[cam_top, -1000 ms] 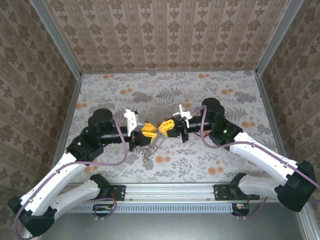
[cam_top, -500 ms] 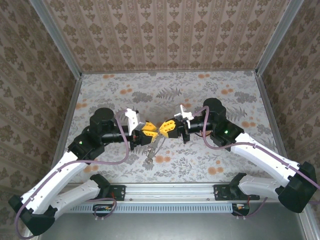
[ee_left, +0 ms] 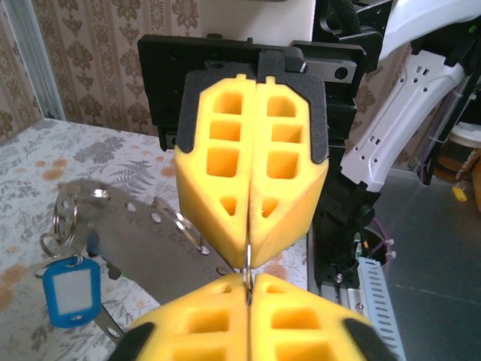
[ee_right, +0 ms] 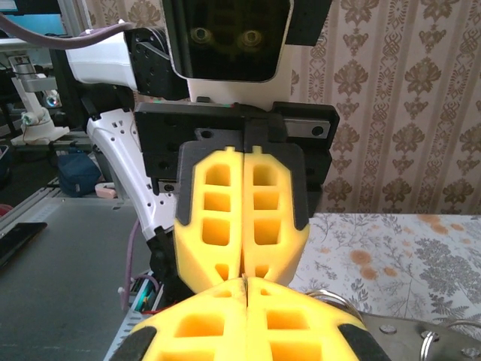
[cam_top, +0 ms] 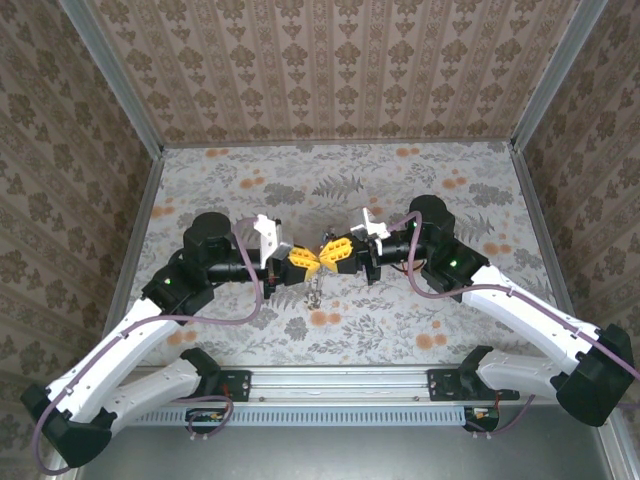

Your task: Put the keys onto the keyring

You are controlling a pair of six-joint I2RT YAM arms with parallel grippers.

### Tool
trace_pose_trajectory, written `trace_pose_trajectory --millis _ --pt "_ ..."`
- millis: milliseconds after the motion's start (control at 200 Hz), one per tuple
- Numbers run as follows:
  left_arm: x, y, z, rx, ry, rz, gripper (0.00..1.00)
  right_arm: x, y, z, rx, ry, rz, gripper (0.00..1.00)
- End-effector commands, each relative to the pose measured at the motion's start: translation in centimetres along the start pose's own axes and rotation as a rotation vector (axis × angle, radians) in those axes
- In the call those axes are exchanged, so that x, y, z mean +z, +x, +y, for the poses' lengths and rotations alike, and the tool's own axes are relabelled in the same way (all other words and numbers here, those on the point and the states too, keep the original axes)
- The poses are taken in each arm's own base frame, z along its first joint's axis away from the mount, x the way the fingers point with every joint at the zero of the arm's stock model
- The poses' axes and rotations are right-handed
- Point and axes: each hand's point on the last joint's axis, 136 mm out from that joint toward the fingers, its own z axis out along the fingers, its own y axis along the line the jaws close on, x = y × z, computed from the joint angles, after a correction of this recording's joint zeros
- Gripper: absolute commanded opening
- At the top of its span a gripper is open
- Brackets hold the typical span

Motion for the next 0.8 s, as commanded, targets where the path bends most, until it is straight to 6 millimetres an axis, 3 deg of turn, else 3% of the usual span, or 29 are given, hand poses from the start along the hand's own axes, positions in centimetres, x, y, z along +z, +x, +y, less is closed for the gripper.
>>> trace_pose_trajectory --millis 0,160,315,420,795 --pt "0.2 -0.5 0.0 0.029 0.011 -0.03 0.0 -0.1 -1.7 1.5 -0.054 -0.053 -0.048 0.0" --pt "-0.5 -0.6 0.3 0.068 -0.046 -0.029 0.0 -0.4 -1.1 1.4 -0.034 -0.025 -0.031 0.0" --pt "-1.2 -0.3 0.6 0.125 -0.103 -0.007 0.0 -1.1 -0.3 1.2 -0.012 0.038 -0.011 0.21" --pt "-1.3 0.1 0.8 0.167 -0.121 0.017 0.0 -1.7 0.2 0.8 0.004 0.104 0.001 0.27" --pt "-0.8 0.9 -0.5 0.269 -0.094 0.071 0.0 -3.2 2.2 1.1 0.032 0.186 0.099 0.28"
